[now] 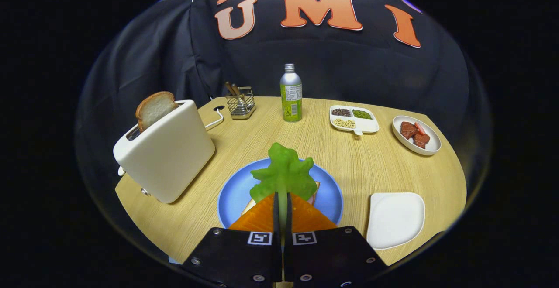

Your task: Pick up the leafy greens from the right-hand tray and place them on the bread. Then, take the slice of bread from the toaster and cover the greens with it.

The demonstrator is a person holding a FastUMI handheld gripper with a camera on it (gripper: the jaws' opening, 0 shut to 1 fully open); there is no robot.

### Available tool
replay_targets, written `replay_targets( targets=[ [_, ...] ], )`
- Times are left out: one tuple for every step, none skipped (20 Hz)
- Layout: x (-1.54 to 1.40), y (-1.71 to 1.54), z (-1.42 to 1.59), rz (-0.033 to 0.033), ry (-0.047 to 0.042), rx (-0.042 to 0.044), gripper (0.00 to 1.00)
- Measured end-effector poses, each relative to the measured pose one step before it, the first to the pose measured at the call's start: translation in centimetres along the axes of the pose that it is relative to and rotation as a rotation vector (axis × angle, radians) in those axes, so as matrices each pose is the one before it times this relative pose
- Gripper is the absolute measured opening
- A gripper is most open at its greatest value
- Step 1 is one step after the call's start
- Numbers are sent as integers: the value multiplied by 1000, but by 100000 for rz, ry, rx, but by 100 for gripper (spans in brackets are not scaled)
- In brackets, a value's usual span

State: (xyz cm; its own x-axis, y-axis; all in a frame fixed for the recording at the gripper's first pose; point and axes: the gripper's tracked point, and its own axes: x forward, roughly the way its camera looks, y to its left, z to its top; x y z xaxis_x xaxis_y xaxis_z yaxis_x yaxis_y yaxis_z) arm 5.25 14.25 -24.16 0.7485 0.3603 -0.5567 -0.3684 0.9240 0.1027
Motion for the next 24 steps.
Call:
replay_targets(
  targets=[
    [232,175,-326,43,818,-660,3],
    [339,81,-442,-68,974,-692,3],
    [305,53,-318,-490,806,-771,3],
    [240,-86,-269,-893,781,-796,3],
    [90,-130,-350,-951,511,-715,3],
    [226,-105,-308,-642,655,-360,4],
    [141,-120,-229,-497,1117,119,4],
    [98,-81,-213,6,1022,463,7],
    [38,-100,-155,153,656,820,9],
    [-44,-170,42,-669,-90,349,12],
    [46,-305,120,-1129,-320,-229,14],
    [0,-145,31,-772,-334,-493,19],
    [-73,-144,69,-1162,-459,-570,21],
    [-11,-115,48,-756,-793,-876,25],
    [-209,-8,123,-300,-583,-796,27],
    [-66,-18,89,-375,-431,-565,30],
    [-146,-44,-51,-261,11,-178,34],
    [-180,-130,1,-478,112,289,37],
    [-105,-57,94,-263,-85,725,40],
    [-126,-124,204,-740,65,1010,48],
    [-306,-76,259,39,-560,971,54],
    [-179,52,590,-135,-1314,994,67],
    [-242,-103,511,-679,-946,553,72],
    [-207,-71,559,-1047,-984,327,78]
  ],
)
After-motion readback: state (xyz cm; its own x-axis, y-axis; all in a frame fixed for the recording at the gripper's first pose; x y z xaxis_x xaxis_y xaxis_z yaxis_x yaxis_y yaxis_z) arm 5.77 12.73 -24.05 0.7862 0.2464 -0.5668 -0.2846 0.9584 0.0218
